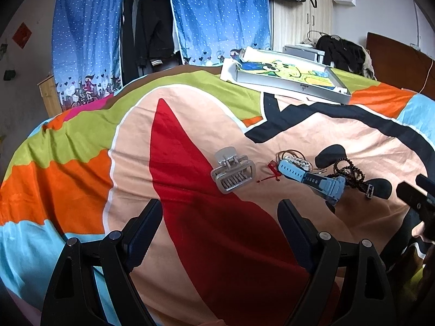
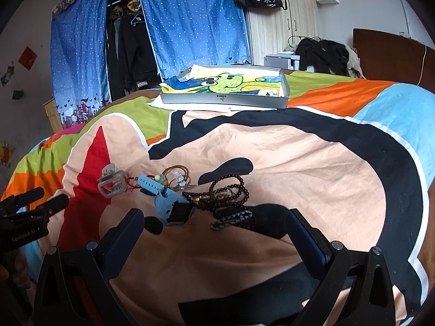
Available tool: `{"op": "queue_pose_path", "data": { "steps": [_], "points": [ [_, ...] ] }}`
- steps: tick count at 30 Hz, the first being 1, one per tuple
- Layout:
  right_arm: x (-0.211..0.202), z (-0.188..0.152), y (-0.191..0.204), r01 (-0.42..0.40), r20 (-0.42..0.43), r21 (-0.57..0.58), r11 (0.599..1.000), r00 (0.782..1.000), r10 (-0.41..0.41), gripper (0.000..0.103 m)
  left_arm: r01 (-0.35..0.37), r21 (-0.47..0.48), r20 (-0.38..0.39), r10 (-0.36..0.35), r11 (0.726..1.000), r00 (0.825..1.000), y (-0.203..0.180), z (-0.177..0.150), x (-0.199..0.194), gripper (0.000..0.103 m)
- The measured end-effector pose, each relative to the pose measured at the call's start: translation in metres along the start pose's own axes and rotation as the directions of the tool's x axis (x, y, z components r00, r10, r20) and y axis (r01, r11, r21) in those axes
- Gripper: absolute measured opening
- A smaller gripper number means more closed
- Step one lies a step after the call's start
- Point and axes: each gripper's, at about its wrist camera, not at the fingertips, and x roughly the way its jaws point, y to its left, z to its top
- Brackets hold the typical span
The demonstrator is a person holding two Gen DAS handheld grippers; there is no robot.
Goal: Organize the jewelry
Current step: 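Grasp the grey claw clip with the left tool while the right tool grasps the light-blue watch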
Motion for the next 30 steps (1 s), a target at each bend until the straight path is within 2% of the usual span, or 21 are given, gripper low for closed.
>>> {"op": "queue_pose_path", "data": {
  "steps": [8, 13, 18, 23, 29, 30],
  "points": [
    [0.025, 0.012, -0.012, -0.027, -0.044, -0.008, 1.000, 0.999, 0.026, 0.103, 0.032, 0.034, -0.057, -0.030, 0.999, 0.998, -0.001, 0.009, 0.019, 0.082],
    [0.042, 0.016, -0.023, -0.059, -0.066, 0.001, 0.998, 0.996, 0.059, 0.103, 0.090, 0.046, -0.103, -0.085, 0.995, 0.991, 0.002, 0.022, 0.041, 0.082],
    [0.052, 0.021, -0.018, -0.086, -0.100, -0.061, 0.994, 0.992, 0.079, 0.103, 0.128, 0.055, -0.109, -0.122, 0.990, 0.987, 0.013, 0.034, 0.065, 0.082],
    [0.058, 0.025, -0.009, -0.196, -0.104, -0.052, 0.979, 0.976, 0.190, 0.103, 0.160, 0.051, -0.114, -0.154, 0.986, 0.982, 0.023, 0.035, 0.081, 0.082],
    [0.069, 0.025, 0.016, -0.276, -0.133, -0.062, 0.959, 0.955, 0.266, 0.103, 0.225, 0.039, -0.112, -0.220, 0.974, 0.969, 0.031, 0.043, 0.094, 0.082],
    [0.071, 0.024, 0.019, -0.283, -0.137, -0.066, 0.957, 0.952, 0.272, 0.099, 0.233, 0.039, -0.111, -0.228, 0.972, 0.967, 0.032, 0.044, 0.096, 0.082]
  ]
}}
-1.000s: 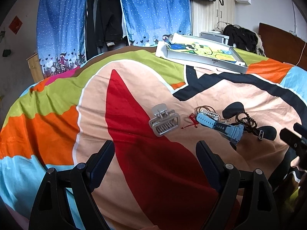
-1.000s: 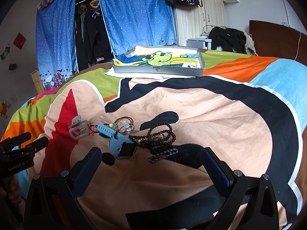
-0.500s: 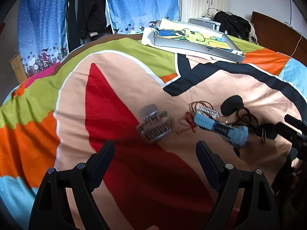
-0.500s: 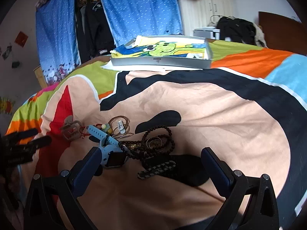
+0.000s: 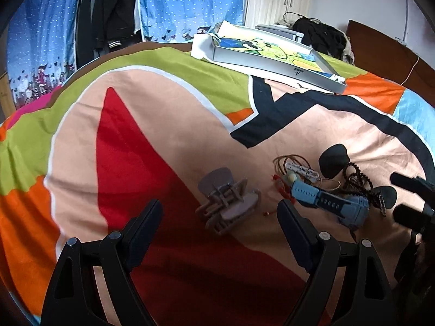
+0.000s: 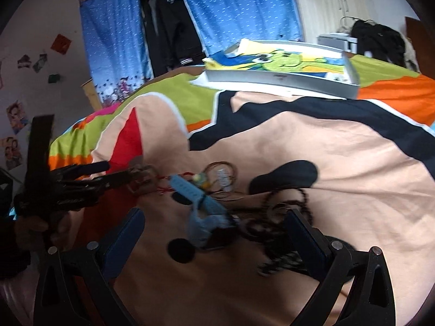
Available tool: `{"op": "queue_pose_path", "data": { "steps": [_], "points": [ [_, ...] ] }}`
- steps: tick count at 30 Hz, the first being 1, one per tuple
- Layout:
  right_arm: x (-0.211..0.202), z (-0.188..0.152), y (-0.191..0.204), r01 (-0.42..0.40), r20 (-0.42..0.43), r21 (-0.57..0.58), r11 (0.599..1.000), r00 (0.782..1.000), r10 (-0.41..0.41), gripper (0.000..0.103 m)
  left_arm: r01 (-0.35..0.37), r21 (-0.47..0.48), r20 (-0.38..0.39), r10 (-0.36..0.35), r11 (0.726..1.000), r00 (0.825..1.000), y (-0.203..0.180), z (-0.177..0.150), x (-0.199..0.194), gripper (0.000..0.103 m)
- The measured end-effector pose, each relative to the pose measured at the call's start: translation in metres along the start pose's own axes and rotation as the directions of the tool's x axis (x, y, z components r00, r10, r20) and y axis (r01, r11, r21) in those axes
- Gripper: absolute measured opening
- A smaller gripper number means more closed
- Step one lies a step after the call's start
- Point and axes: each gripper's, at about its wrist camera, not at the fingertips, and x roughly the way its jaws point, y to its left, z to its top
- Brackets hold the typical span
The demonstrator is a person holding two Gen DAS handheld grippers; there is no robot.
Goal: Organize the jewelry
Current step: 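Grasp the grey claw clip with the left tool while the right tool grasps the light-blue watch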
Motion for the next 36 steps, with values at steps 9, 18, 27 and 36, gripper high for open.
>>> {"op": "queue_pose_path", "data": {
  "steps": [9, 18, 27, 36],
  "points": [
    [0.023, -0.015, 0.014, -0.063, -0.109, 0.055, 0.997, 0.992, 0.068, 0.069, 0.064, -0.010, -0.001, -0.064, 0.998, 0.998, 0.007, 0.003, 0.010, 0.063],
    [0.051, -0.014, 0.002, 0.032, -0.138, 0.161, 0.986, 0.990, -0.010, 0.069, 0.120, -0.014, -0.031, -0.120, 0.993, 0.992, 0.008, 0.004, 0.022, 0.045],
    [0.060, -0.012, 0.003, 0.116, -0.143, 0.190, 0.975, 0.986, -0.090, 0.067, 0.112, -0.007, -0.033, -0.112, 0.994, 0.993, 0.007, 0.002, 0.021, 0.044],
    [0.061, -0.014, -0.004, 0.156, -0.134, 0.231, 0.960, 0.983, -0.127, 0.038, 0.074, 0.015, -0.018, -0.073, 0.997, 0.997, -0.001, -0.003, 0.017, 0.044]
  ]
}}
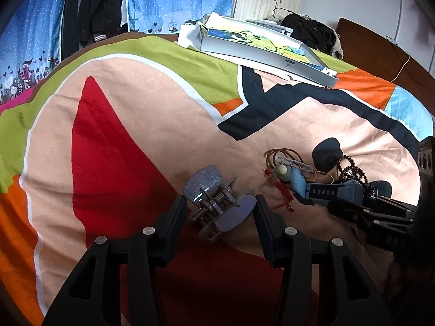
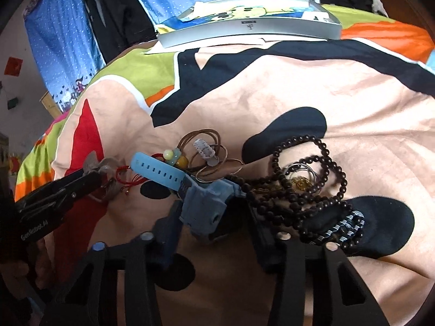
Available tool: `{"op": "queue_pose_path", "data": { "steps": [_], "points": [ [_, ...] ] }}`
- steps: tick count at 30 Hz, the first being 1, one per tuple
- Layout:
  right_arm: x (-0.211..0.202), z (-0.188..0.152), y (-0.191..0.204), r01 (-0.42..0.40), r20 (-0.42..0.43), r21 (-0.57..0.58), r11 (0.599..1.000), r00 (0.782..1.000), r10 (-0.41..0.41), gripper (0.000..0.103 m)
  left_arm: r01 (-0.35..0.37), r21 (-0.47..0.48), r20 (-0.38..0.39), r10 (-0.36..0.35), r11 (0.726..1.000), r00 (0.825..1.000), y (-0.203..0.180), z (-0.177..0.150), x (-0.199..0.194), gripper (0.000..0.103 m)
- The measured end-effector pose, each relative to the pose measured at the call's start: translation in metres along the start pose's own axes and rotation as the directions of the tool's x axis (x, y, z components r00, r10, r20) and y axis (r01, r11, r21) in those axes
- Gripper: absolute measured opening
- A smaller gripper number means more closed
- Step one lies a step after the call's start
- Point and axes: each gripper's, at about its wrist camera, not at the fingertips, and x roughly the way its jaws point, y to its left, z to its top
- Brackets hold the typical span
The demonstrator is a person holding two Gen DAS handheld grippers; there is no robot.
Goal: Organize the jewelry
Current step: 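Grasp the grey claw clip with the left tool while the right tool grasps the light-blue watch, then carry the clip and watch into the cartoon tray and open both tools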
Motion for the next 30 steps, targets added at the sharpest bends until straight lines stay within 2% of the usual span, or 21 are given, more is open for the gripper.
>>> {"op": "queue_pose_path", "data": {
  "steps": [1, 6, 12, 18, 25, 30],
  "points": [
    [-0.001, -0.001, 0.000, 0.000, 0.004, 0.001, 1.000, 1.000, 0.000, 0.034, -0.003, 0.003, 0.003, 0.003, 1.000, 1.000, -0.001, -0.001, -0.001, 0.044],
    [-0.008, -0.004, 0.003, -0.020, 0.026, -0.025, 0.999, 0.999, 0.021, 0.029, -0.013, 0.004, 0.019, 0.013, 1.000, 1.000, -0.008, -0.004, -0.007, 0.044],
    [-0.027, -0.011, 0.011, -0.062, 0.063, -0.065, 0.996, 0.996, 0.066, 0.028, -0.018, -0.016, 0.040, 0.018, 1.000, 0.999, -0.015, -0.008, -0.022, 0.044],
    [-0.053, -0.011, 0.024, -0.112, 0.122, -0.140, 0.984, 0.984, 0.130, 0.028, -0.003, -0.064, 0.093, 0.009, 0.998, 0.996, -0.016, -0.007, -0.043, 0.044],
    [-0.074, 0.013, 0.027, -0.143, 0.179, -0.168, 0.975, 0.968, 0.173, 0.028, -0.006, -0.082, 0.164, 0.020, 0.997, 0.986, -0.021, 0.013, -0.063, 0.044],
    [-0.082, 0.050, 0.012, -0.152, 0.223, -0.150, 0.977, 0.957, 0.183, 0.028, -0.006, -0.091, 0.195, 0.024, 0.996, 0.980, -0.021, 0.048, -0.061, 0.044]
  ]
}}
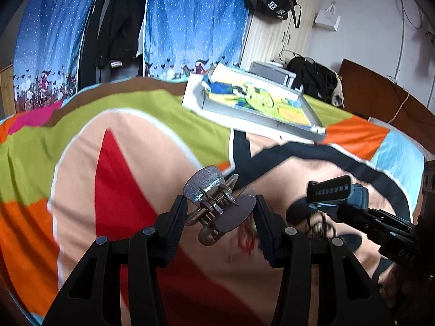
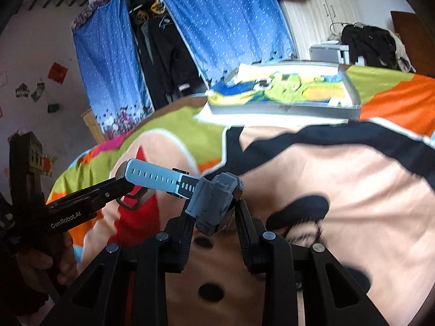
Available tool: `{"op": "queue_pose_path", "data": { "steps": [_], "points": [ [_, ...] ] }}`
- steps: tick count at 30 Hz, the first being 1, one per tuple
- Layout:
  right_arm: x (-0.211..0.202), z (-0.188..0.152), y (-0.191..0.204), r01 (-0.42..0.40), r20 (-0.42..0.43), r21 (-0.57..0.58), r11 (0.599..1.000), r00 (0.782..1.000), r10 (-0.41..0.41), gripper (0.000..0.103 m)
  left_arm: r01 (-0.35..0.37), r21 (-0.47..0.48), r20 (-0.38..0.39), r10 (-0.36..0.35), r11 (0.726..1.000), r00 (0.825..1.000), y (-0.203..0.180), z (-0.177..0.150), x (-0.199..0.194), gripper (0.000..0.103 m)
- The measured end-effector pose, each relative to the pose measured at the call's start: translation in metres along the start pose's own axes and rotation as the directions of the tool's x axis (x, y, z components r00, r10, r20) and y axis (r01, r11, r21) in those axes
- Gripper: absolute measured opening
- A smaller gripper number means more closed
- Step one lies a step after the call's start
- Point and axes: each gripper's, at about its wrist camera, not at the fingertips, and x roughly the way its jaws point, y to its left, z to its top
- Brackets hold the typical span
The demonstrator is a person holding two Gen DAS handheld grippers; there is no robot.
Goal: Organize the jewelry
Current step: 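Carry the clip and watch into the cartoon tray and open both tools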
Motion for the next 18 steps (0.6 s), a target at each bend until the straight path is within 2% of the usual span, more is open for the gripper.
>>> {"op": "queue_pose_path", "data": {
  "steps": [6, 11, 15, 18],
  "points": [
    [0.021, 0.060, -0.040, 0.043, 0.030, -0.025, 0.999, 0.999, -0.042, 0.028, 0.009, 0.007, 0.048, -0.010, 1.000, 0.999, -0.005, 0.064, 0.040, 0.044],
    [0.054, 0.117, -0.076, 0.103, 0.081, -0.076, 0.992, 0.992, -0.097, 0.028, 0.033, 0.015, 0.068, -0.034, 0.999, 0.997, -0.014, 0.125, 0.098, 0.044],
    [0.083, 0.142, -0.104, 0.123, 0.097, -0.055, 0.991, 0.988, -0.117, 0.028, 0.029, 0.032, 0.063, -0.031, 0.999, 0.998, -0.019, 0.158, 0.147, 0.044],
    [0.106, 0.153, -0.126, 0.134, 0.101, -0.021, 0.991, 0.986, -0.131, 0.029, 0.018, 0.061, 0.055, -0.021, 0.998, 0.998, -0.024, 0.170, 0.176, 0.044]
  ]
}}
